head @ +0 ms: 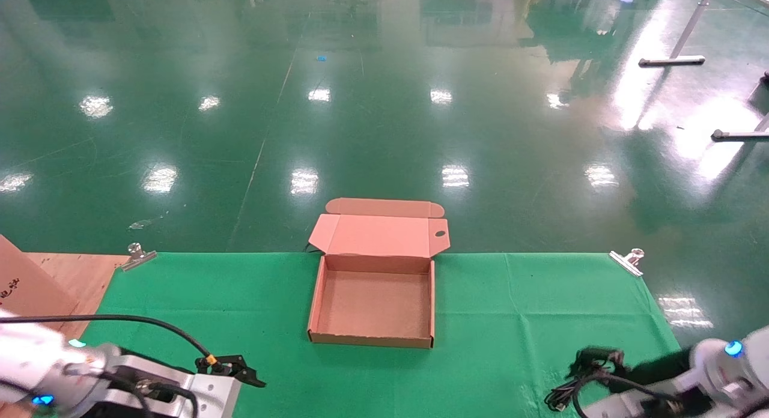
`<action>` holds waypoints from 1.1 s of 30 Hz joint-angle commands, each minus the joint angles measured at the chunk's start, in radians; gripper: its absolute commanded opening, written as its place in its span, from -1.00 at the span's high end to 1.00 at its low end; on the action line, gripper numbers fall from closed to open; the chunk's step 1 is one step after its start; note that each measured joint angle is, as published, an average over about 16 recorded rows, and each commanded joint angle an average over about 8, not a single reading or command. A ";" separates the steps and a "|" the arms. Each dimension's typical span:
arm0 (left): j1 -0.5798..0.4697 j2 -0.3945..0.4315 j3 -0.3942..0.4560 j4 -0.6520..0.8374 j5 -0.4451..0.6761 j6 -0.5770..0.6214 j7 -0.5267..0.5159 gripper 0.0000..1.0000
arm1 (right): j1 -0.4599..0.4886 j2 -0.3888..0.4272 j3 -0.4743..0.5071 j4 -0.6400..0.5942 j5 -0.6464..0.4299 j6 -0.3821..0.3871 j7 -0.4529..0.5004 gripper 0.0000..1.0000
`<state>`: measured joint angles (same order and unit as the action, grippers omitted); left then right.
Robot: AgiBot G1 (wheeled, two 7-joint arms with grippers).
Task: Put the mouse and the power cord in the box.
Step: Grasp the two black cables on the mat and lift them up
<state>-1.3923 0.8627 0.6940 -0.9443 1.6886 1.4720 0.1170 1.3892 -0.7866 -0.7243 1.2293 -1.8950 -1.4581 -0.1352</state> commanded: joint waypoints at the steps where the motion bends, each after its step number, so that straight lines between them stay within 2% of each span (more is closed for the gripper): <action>1: -0.033 0.038 0.038 0.044 0.088 -0.020 0.034 -1.00 | 0.014 -0.025 -0.037 -0.003 -0.106 0.023 -0.013 -1.00; 6: -0.055 0.097 0.102 0.134 0.233 -0.094 0.075 -1.00 | 0.015 -0.077 -0.060 -0.129 -0.176 0.123 -0.101 -1.00; 11: -0.068 0.133 0.144 0.186 0.327 -0.143 0.085 -1.00 | 0.018 -0.132 -0.065 -0.294 -0.193 0.230 -0.212 -1.00; 20: -0.068 0.159 0.158 0.271 0.361 -0.185 0.106 -1.00 | 0.041 -0.242 -0.058 -0.614 -0.159 0.359 -0.388 -1.00; 27: -0.065 0.167 0.148 0.314 0.344 -0.205 0.121 -1.00 | 0.083 -0.296 -0.038 -0.801 -0.117 0.408 -0.510 -1.00; 28: -0.066 0.168 0.146 0.320 0.341 -0.207 0.122 -0.92 | 0.089 -0.300 -0.035 -0.822 -0.111 0.410 -0.525 -0.98; 29: -0.067 0.168 0.144 0.325 0.338 -0.208 0.124 -0.67 | 0.096 -0.304 -0.032 -0.842 -0.105 0.413 -0.540 -0.85; 33: -0.072 0.171 0.141 0.343 0.332 -0.211 0.136 0.33 | 0.119 -0.317 -0.024 -0.913 -0.089 0.419 -0.595 0.12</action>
<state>-1.4637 1.0324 0.8369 -0.6024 2.0225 1.2638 0.2559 1.5065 -1.1017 -0.7509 0.3252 -1.9891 -1.0398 -0.7263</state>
